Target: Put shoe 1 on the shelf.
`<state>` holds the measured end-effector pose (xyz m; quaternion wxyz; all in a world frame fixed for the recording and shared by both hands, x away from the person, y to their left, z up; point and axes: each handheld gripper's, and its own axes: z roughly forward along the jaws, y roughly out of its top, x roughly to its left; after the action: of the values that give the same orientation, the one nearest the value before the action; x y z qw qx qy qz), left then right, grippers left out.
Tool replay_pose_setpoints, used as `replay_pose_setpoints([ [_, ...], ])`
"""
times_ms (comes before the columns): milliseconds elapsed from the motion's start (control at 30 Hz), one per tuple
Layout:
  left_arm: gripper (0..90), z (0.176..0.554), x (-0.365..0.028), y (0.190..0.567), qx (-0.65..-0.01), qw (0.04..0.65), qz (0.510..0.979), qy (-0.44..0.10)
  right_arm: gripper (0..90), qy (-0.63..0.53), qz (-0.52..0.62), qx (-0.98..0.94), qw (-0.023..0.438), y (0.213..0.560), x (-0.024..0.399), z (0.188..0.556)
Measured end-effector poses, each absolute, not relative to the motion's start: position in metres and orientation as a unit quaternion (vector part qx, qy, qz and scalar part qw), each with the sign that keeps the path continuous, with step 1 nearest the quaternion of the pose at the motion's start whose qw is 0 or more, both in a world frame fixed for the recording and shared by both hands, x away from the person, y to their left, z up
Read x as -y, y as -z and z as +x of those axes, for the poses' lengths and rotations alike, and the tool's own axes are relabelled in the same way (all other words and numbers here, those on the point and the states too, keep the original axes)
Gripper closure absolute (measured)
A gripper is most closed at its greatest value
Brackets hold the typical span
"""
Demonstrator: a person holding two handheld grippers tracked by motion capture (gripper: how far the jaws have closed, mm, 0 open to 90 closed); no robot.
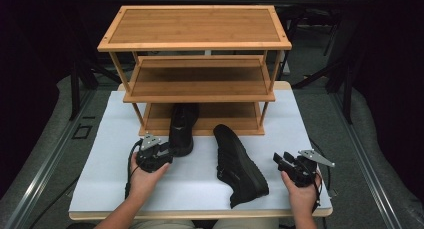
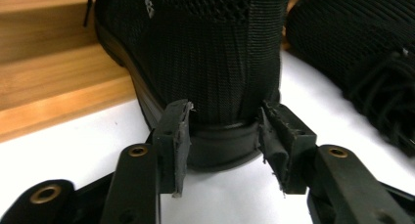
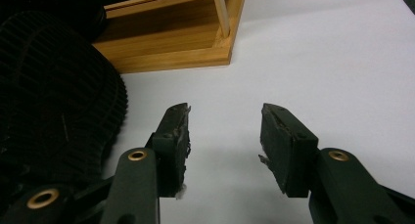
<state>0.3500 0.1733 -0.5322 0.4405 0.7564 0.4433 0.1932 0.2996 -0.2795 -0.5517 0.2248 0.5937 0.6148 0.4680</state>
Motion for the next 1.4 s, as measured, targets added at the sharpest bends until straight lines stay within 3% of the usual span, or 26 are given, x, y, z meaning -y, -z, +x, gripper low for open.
replay_pose_setpoints([
  [733,54.8,0.400,-0.162,0.534,-0.490,0.445,0.727,-0.183,53.6,-0.469,0.592,-0.616,0.223,0.552,0.280,0.300],
  [1400,54.1,0.415,-0.170,0.540,-0.516,0.459,0.704,-0.165,53.5,-0.464,0.593,-0.620,0.221,0.552,0.279,0.301],
])
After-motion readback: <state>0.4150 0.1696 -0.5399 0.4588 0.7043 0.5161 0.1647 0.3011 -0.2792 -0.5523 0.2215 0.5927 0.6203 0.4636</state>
